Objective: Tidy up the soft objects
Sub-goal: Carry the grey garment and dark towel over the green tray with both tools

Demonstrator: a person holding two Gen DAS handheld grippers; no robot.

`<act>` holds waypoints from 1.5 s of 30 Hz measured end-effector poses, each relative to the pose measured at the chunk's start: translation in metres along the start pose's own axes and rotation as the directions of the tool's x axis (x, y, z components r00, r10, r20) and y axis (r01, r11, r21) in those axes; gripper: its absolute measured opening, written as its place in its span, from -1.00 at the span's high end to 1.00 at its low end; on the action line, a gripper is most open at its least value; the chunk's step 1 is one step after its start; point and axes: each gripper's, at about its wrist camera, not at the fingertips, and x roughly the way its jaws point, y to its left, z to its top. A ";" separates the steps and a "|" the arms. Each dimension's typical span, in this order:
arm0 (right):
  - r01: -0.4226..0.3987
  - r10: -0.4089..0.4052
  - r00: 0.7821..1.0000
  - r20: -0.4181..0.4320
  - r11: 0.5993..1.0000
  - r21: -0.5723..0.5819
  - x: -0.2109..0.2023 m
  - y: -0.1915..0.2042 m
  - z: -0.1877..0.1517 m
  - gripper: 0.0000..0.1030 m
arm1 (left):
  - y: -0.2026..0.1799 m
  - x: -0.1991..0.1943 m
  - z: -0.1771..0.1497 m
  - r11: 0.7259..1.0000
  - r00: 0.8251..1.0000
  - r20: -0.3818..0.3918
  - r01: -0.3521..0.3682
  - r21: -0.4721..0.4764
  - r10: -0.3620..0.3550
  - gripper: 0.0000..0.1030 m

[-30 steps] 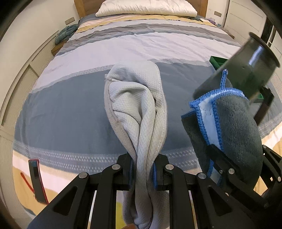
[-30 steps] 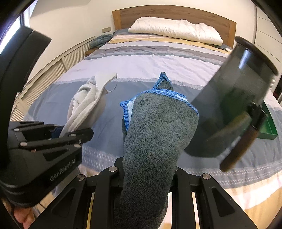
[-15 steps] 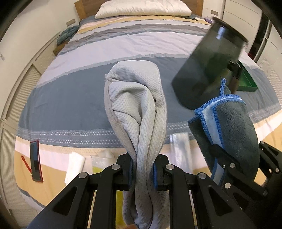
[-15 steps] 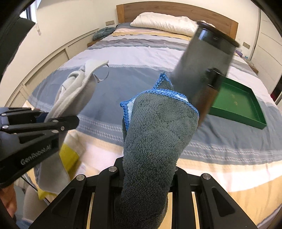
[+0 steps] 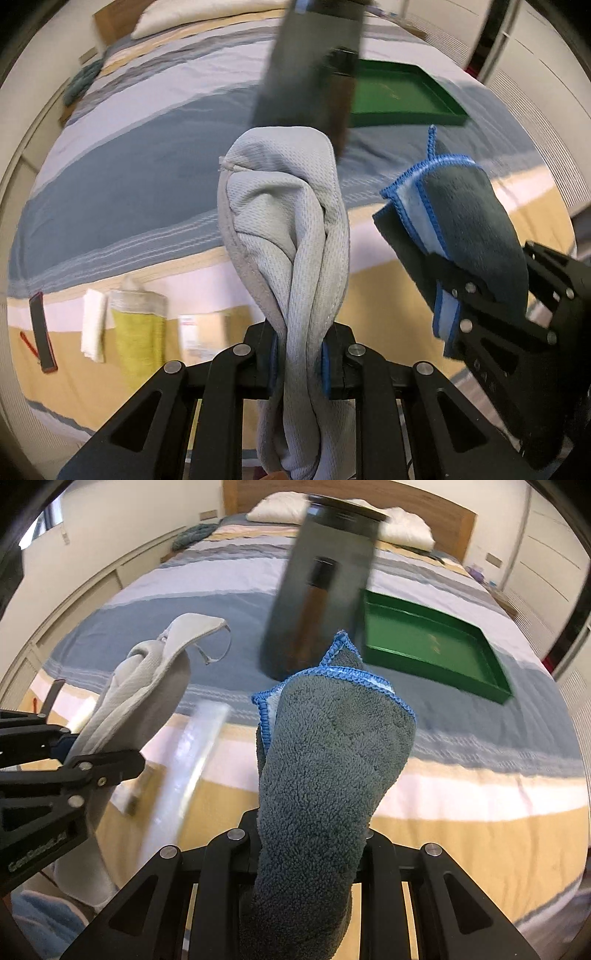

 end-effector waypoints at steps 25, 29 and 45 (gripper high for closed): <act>0.240 -0.265 0.962 0.067 0.936 0.258 -0.063 -0.151 0.009 0.57 | -0.151 0.019 0.087 0.983 0.988 0.093 0.109 0.149 -0.124 0.70; 0.257 -0.293 0.949 0.112 0.931 0.259 -0.062 -0.165 0.039 0.57 | -0.147 0.025 0.121 0.992 0.986 0.127 0.095 0.078 -0.104 0.69; 0.245 -0.306 0.916 0.261 0.939 0.240 -0.018 -0.217 0.139 0.57 | -0.117 0.051 0.241 0.989 0.959 0.281 -0.004 -0.150 0.046 0.68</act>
